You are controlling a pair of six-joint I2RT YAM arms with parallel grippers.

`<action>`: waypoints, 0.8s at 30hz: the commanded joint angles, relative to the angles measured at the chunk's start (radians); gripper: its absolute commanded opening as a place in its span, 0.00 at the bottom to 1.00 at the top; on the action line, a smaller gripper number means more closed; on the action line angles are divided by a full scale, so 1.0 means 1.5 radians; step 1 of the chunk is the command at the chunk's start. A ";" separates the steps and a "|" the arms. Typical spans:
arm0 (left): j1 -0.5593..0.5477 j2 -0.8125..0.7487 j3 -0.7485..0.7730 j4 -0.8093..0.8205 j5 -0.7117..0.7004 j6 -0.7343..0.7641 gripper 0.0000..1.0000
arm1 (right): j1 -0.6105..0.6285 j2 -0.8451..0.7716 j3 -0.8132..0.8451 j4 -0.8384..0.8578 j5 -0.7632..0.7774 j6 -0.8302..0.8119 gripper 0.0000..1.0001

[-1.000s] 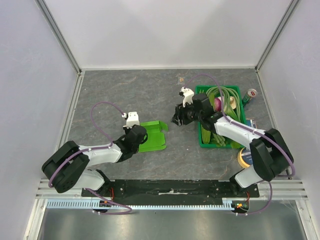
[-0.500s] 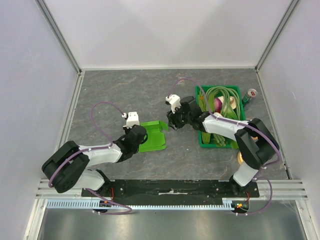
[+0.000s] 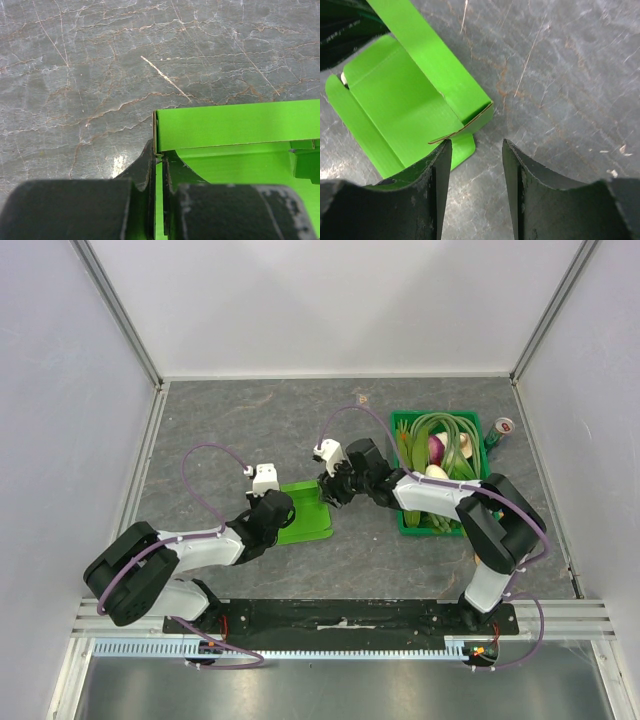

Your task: Fold the paper box

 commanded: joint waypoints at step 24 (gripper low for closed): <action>-0.002 0.012 0.013 -0.003 -0.003 -0.012 0.02 | 0.089 0.058 -0.108 0.424 0.273 0.056 0.26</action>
